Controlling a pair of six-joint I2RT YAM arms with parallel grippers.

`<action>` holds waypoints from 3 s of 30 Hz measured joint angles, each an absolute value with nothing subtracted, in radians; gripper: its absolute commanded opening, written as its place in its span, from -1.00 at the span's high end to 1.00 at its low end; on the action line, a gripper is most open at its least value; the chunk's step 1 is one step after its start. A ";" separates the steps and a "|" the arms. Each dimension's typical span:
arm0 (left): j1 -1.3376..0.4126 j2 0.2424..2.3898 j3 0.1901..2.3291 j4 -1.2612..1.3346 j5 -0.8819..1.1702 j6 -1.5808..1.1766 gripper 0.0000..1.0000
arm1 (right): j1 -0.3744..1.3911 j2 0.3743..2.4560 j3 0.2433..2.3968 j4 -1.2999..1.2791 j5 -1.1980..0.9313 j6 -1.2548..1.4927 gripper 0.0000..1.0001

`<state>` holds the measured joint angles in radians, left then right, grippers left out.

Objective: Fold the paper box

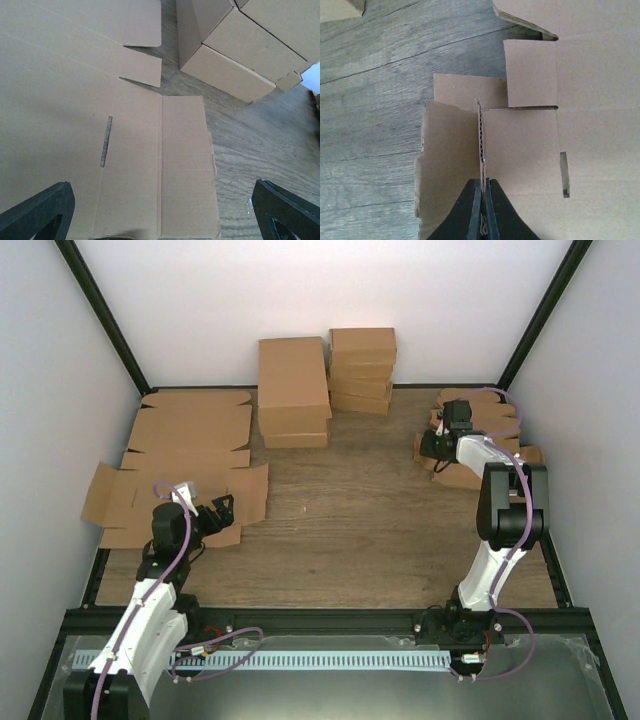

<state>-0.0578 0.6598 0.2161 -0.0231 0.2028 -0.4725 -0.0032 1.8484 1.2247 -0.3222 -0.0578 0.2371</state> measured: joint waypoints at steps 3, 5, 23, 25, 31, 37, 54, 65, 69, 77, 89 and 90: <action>-0.058 0.660 0.216 -0.023 0.203 -0.472 -1.00 | -0.003 1.848 1.232 -0.329 -0.054 0.233 0.99; -0.058 0.660 0.216 -0.023 0.203 -0.472 -1.00 | -0.003 1.838 1.232 -0.336 -0.041 0.233 0.99; -0.058 0.660 0.216 -0.023 0.202 -0.472 -1.00 | -0.003 1.472 1.407 -0.553 0.212 0.195 0.99; -0.058 0.660 0.216 -0.023 0.200 -0.473 -1.00 | -0.002 1.434 1.436 -0.591 0.201 0.193 0.99; -0.058 0.660 0.216 -0.023 0.199 -0.473 -1.00 | 0.182 1.356 1.594 -0.728 0.241 0.207 0.99; -0.058 0.658 0.216 -0.023 0.195 -0.474 -1.00 | 0.443 1.364 1.677 -0.860 0.230 0.257 0.99; -0.058 0.649 0.216 -0.029 0.184 -0.479 -1.00 | 0.613 1.172 1.565 -1.032 0.146 0.387 0.99; -0.058 0.643 0.216 -0.033 0.180 -0.480 -1.00 | 0.613 1.240 1.964 -1.212 0.272 0.363 0.98; -0.058 0.633 0.216 -0.035 0.176 -0.485 -1.00 | 0.614 1.251 1.914 -1.234 0.235 0.352 0.97; -0.058 0.646 0.216 -0.038 0.179 -0.487 -1.00 | 0.831 1.317 1.502 -1.088 -0.058 0.362 -0.81; -0.059 0.745 0.256 -0.056 0.302 -0.638 -1.00 | 0.730 1.145 1.129 -0.741 -0.264 0.397 -1.00; -0.063 0.779 0.259 -0.040 0.344 -0.651 -1.00 | 0.688 1.144 1.080 -0.709 -0.278 0.404 -1.00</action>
<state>-0.0631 0.7792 0.2592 -0.0399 0.3439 -0.6510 0.6880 1.1442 1.0801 -0.7090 -0.2775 0.4042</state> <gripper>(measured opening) 0.999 0.997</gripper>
